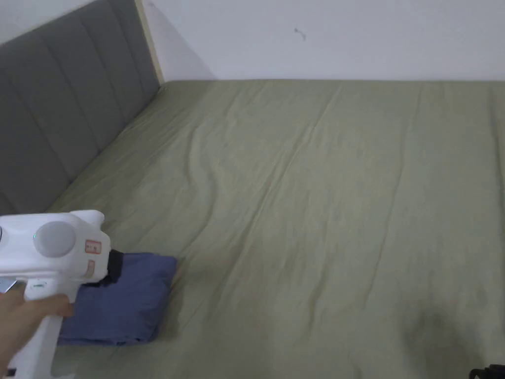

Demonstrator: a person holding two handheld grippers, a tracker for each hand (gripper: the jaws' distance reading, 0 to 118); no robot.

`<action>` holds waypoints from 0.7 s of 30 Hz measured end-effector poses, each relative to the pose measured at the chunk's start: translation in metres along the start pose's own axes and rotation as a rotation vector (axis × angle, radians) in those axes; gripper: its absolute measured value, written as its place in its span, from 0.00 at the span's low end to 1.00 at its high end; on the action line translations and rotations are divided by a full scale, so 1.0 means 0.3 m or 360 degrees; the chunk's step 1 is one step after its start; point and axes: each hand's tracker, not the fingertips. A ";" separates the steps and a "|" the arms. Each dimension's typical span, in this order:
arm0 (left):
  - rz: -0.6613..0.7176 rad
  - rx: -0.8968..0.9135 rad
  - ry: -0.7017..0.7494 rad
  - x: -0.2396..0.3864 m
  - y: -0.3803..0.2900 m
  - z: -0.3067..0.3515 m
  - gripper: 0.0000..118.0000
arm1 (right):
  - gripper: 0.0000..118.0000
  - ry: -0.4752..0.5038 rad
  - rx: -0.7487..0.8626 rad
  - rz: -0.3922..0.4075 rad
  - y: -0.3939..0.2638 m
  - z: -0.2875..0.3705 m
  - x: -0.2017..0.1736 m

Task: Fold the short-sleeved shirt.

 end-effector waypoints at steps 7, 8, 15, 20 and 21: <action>-0.0091 0.0311 -0.0118 0.378 -0.233 0.135 0.00 | 0.00 0.0070 0.0104 0.0000 -0.004 0.113 -0.001; -0.0102 0.0308 -0.0114 0.431 -0.262 0.140 0.00 | 0.00 0.0078 0.0137 0.0013 -0.001 0.133 -0.006; -0.0234 0.0600 -0.0049 0.723 -0.389 0.297 0.00 | 0.00 -0.0015 0.0459 0.0189 0.002 0.289 -0.027; -0.0144 0.0963 0.0055 0.849 -0.443 0.446 0.00 | 0.00 -0.0111 0.0783 0.0287 0.017 0.407 -0.066; -0.0206 0.1036 0.0076 0.869 -0.447 0.471 0.00 | 0.00 -0.0151 0.0860 0.0327 0.019 0.434 -0.082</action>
